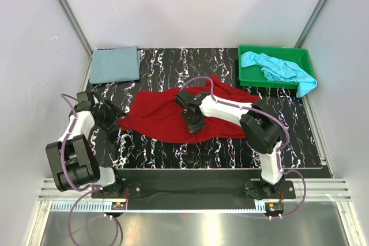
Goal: Fold and stack the t-shirts
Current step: Flatten the tshirt out
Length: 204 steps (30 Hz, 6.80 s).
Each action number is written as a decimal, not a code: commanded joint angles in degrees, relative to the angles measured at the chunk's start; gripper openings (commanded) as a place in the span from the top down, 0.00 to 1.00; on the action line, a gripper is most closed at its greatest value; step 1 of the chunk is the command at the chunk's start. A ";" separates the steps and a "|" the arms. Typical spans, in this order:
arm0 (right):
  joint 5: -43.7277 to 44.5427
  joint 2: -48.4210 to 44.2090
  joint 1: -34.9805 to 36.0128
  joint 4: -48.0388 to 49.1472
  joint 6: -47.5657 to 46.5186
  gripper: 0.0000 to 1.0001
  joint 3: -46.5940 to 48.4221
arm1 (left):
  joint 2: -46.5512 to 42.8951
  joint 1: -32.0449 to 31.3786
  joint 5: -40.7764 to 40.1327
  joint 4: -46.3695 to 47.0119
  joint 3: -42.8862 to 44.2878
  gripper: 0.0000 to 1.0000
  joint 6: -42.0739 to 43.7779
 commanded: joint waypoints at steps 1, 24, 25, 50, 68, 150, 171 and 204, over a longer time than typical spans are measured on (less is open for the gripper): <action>0.72 -3.44 0.12 -0.41 -0.52 1.00 0.10 | -1.55 0.20 -0.79 0.87 1.43 0.26 0.66; -0.67 -19.01 -7.18 -0.42 0.54 1.00 -6.75 | 9.61 0.20 -5.72 -2.74 8.99 0.36 0.92; -1.81 -18.48 -7.18 0.03 0.63 1.00 -7.19 | 10.13 0.20 -5.54 -2.74 9.16 0.36 0.84; -13.60 -12.77 -9.03 6.44 -0.17 0.79 -11.68 | 0.20 -0.24 -3.78 -2.92 1.43 0.33 0.83; -17.73 -11.54 -9.55 8.73 0.45 0.65 -12.12 | -0.24 -0.24 -1.93 -2.91 1.17 0.33 1.45; -9.82 -38.25 -16.14 5.13 8.89 1.00 -32.16 | 11.54 -6.57 -16.52 -5.64 14.17 0.46 -5.05; -10.17 -38.43 -17.02 5.92 8.54 1.00 -32.60 | 16.89 -8.06 -21.62 -7.05 13.91 0.48 -6.37; 13.62 -48.35 -30.54 -10.78 4.07 1.00 -10.03 | -10.24 -9.73 -19.33 -11.62 25.68 1.00 -1.98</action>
